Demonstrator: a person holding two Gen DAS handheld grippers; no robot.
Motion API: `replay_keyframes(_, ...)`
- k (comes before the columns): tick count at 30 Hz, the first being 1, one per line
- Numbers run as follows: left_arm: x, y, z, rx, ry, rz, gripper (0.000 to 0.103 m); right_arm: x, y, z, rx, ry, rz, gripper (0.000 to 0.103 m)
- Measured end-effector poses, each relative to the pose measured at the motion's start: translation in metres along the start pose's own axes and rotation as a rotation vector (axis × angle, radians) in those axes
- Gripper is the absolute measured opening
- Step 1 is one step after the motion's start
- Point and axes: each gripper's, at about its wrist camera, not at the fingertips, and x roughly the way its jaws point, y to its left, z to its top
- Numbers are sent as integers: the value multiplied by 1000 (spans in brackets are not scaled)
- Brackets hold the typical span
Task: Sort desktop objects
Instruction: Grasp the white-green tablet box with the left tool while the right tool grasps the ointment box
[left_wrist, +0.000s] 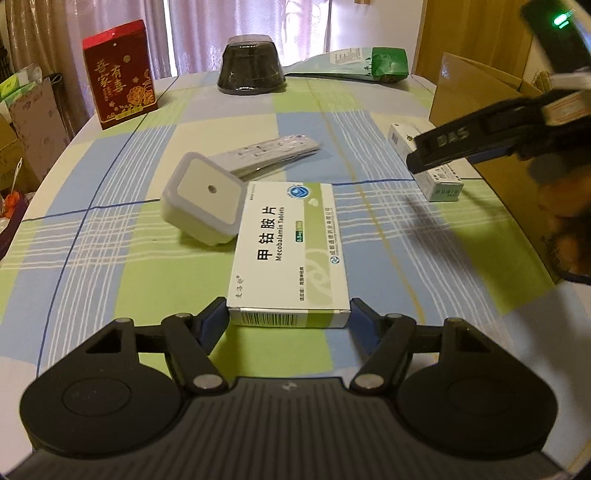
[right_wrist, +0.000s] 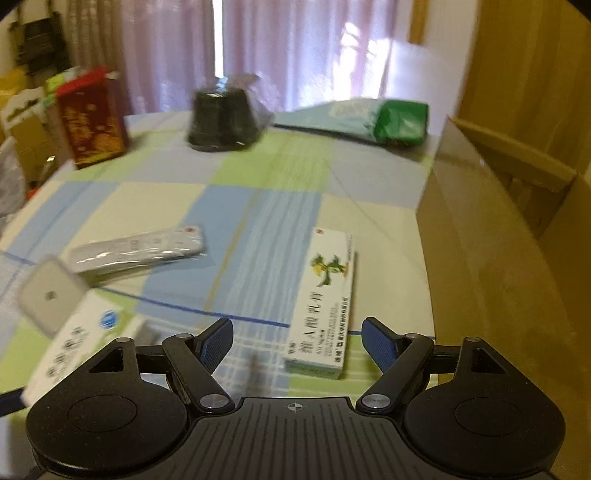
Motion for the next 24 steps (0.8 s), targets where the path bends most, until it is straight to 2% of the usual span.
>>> replay_keyframes(4,3,1,7,3,-7,-1,70,24,-9,2,51,39,-20,79)
replay_keyframes(5,4,1,9,4,-9,-2,70,28,-10,3,54,43,-21,70)
replay_keyframes(7,5,2,13,5,-13,-2,71,33,-14,2,65,59,-10,40)
replay_keyframes(8,7,1,15,12,-12,-2,70,32,-16,1,64,69,-7,38)
replay_keyframes(13,4,-3,9,39,-2,9,67,-5,-12,-27,17,78,21,37)
replay_keyframes(22,-44,-11,-36,71,36,-16,68,-90,12,-105,-45,135,83,38)
replay_keyframes(23,-46,-11,-37,77,40,-15,69,-94,14,-111,-57,134,88,39)
replay_keyframes(24,-46,-11,-37,84,43,-11,71,-97,16,-114,-65,127,87,45)
